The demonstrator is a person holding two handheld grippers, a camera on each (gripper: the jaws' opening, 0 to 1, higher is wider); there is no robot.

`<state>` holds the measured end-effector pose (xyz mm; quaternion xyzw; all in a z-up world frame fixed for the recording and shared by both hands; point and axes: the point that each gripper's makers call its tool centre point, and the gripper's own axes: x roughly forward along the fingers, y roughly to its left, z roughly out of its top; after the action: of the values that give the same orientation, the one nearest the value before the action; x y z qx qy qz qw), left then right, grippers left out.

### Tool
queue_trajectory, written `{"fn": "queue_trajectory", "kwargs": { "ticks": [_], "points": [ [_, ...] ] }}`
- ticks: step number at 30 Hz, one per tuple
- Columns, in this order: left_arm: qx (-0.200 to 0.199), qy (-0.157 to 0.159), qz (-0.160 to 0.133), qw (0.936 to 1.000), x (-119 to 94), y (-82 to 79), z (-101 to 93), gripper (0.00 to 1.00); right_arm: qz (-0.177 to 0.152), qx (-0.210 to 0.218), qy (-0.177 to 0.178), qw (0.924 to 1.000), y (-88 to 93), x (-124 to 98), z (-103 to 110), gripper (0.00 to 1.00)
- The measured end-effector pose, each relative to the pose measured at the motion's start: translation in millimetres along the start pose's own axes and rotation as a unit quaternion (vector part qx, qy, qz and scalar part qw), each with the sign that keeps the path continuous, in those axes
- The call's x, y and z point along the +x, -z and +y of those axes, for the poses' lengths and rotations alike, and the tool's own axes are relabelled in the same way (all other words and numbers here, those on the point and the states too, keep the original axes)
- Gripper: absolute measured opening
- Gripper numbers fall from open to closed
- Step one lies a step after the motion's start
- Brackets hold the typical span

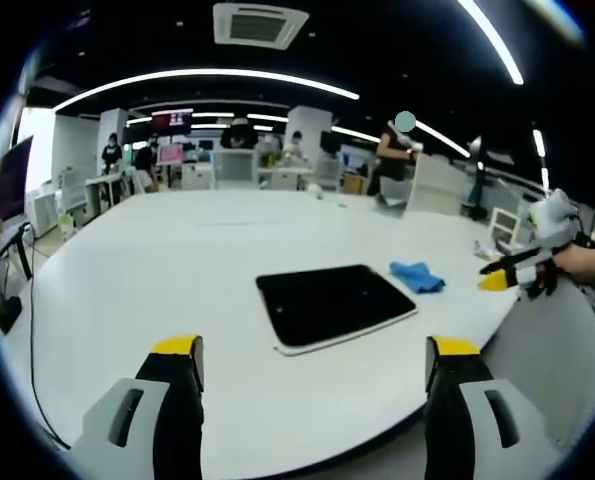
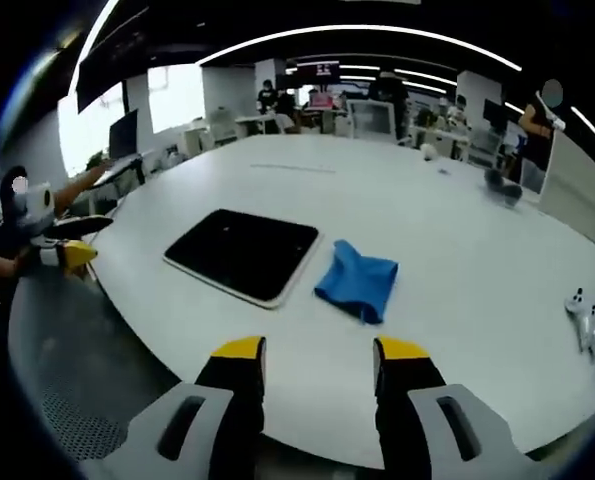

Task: Wipe the mirror surface with the cleaning cloth until all visible marks leave the cleaned area.

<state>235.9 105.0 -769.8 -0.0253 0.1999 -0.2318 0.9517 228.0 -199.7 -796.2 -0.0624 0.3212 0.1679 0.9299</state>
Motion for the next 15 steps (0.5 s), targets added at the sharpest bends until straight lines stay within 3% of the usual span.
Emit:
{"fn": "queue_trajectory", "kwargs": {
  "ticks": [2, 4, 6, 15],
  "points": [
    [0.002, 0.0, 0.005, 1.0, 0.0, 1.4, 0.1, 0.92, -0.006, -0.003, -0.004, 1.0, 0.3, -1.7, 6.4, 0.5],
    [0.004, 0.001, 0.009, 0.9999, 0.5, 2.7, -0.2, 0.93, -0.045, -0.015, -0.018, 0.9987, -13.7, -2.7, 13.4, 0.56],
    [0.01, 0.005, 0.021, 0.9997, 1.9, 5.8, -1.7, 0.97, -0.056, 0.012, -0.023, 0.9981, -16.0, -6.4, 14.3, 0.66],
    [0.011, 0.013, 0.022, 0.9996, 2.1, 6.1, -4.1, 0.99, -0.064, 0.044, -0.005, 0.997, -6.8, -14.7, 9.6, 0.68]
  ]
}}
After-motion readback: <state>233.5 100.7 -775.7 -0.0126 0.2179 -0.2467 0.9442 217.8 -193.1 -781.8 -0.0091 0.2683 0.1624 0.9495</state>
